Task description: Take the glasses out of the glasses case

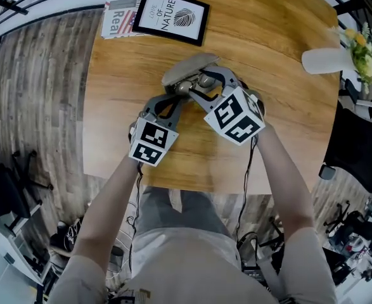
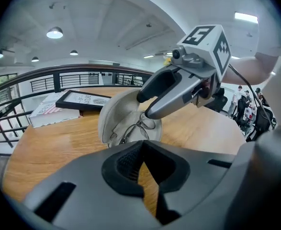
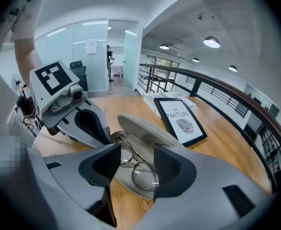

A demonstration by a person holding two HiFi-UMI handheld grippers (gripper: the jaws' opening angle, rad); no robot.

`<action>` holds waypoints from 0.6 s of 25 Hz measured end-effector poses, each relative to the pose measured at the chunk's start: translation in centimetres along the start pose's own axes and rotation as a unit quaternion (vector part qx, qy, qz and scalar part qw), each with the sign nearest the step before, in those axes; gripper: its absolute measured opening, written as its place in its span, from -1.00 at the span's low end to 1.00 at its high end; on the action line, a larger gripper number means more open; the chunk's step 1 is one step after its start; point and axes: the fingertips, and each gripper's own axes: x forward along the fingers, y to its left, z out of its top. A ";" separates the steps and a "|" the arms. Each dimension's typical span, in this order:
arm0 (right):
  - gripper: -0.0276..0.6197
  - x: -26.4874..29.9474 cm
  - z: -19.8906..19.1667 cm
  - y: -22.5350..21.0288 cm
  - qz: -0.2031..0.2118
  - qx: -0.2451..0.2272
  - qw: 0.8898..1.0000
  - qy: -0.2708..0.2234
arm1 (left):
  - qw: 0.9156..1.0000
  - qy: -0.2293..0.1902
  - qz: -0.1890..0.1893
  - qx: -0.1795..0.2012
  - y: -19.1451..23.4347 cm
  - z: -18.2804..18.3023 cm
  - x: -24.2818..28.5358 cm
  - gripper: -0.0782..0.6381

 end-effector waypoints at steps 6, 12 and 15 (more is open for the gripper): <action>-0.43 1.2 -1.6 2.5 0.143 -0.143 0.974 0.097 | 1.000 -0.005 -0.008 -0.004 -0.2 -0.6 0.2 -0.74; -0.50 2.5 -3.0 1.5 0.171 -0.239 0.941 0.167 | 1.000 -0.013 -0.016 0.004 -0.1 -0.7 0.1 -0.74; -0.51 3.1 -3.3 1.4 0.196 -0.251 0.929 0.188 | 1.000 -0.016 -0.017 0.004 0.0 -0.7 0.1 -0.74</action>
